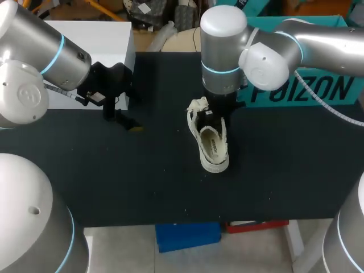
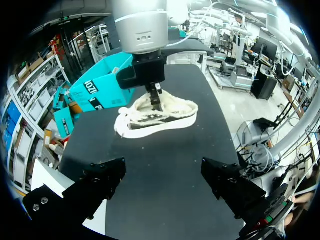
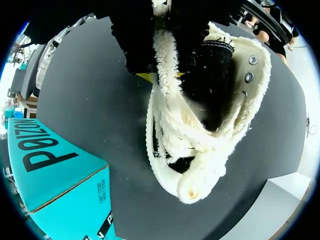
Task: Take the shoe out of the shoebox, open the shoe tongue, remove and reinsert the insole, then place the shoe into the shoebox
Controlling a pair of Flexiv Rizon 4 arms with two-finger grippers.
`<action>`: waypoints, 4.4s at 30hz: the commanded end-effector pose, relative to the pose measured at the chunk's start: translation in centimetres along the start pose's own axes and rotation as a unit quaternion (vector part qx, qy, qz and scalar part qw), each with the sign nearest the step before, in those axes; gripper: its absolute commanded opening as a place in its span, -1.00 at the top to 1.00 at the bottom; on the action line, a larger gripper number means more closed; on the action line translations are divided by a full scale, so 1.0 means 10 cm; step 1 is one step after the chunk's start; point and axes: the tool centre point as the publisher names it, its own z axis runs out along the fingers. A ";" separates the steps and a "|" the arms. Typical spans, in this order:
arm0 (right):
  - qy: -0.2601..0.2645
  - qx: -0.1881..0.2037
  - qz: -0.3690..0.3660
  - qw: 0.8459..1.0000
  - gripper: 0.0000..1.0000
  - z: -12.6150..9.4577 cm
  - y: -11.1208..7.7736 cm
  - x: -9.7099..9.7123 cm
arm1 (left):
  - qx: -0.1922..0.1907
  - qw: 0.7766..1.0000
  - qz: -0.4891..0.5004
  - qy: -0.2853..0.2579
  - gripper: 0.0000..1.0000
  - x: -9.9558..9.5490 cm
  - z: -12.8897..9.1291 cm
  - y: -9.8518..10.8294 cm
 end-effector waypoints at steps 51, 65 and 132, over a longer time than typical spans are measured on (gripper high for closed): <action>-0.020 0.010 -0.603 0.797 1.00 -2.41 0.51 -1.20 | -0.001 1.000 0.000 -0.002 -1.00 0.01 0.01 0.00; -0.046 0.012 -0.628 0.777 1.00 -2.39 1.30 -1.95 | -0.001 1.000 0.000 -0.002 -1.00 0.01 0.01 0.00; -0.035 0.032 -0.624 0.780 1.00 -1.75 2.86 -3.25 | -0.001 1.000 0.000 -0.002 -1.00 0.01 0.01 0.00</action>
